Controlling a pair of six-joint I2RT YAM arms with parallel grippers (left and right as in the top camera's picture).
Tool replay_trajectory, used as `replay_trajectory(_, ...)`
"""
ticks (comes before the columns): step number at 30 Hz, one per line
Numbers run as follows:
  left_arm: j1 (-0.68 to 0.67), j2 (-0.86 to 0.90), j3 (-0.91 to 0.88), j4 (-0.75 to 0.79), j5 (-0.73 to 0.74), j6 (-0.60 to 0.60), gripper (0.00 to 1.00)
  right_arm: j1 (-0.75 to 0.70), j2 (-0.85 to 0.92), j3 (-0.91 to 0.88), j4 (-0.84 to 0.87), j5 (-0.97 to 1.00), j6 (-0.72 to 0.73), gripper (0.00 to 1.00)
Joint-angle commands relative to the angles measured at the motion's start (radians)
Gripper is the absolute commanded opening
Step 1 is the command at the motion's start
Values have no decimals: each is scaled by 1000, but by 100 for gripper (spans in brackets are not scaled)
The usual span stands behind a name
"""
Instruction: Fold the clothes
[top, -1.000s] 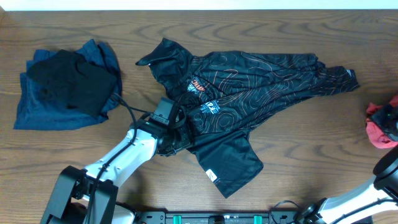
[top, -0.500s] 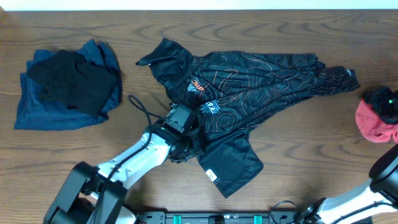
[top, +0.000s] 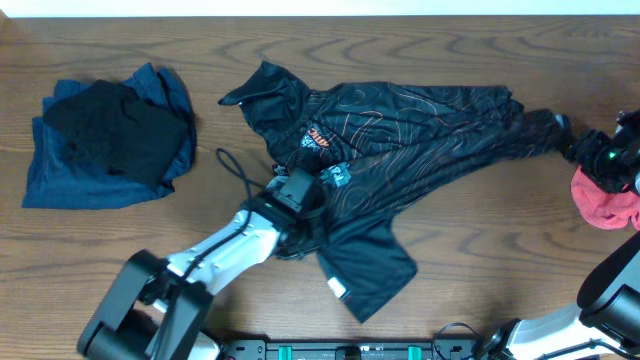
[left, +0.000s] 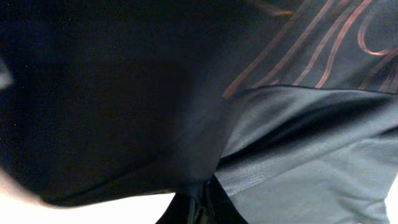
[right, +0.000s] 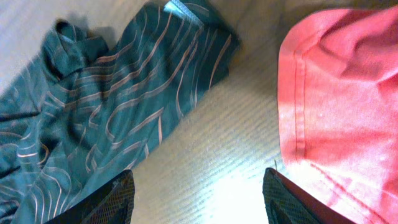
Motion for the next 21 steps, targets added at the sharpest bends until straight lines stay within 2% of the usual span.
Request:
replay_trajectory(1, 97, -80, -14, -105, -64, 103, 6, 16, -10, 12, -27, 25, -63, 65)
replay_trajectory(4, 211, -175, -14, -172, -63, 194, 6, 38, -10, 11, -61, 57, -63, 65)
replay_trajectory(9, 357, -277, -14, -186, -63, 226, 6, 105, -10, -3, -113, 63, -74, 65)
replay_trajectory(14, 384, -277, -14, -196, -63, 225, 6, 172, -8, -45, -68, 122, -86, 65)
replay_trajectory(21, 384, -270, -14, -198, -63, 225, 6, 277, -6, -138, 129, 126, -85, 65)
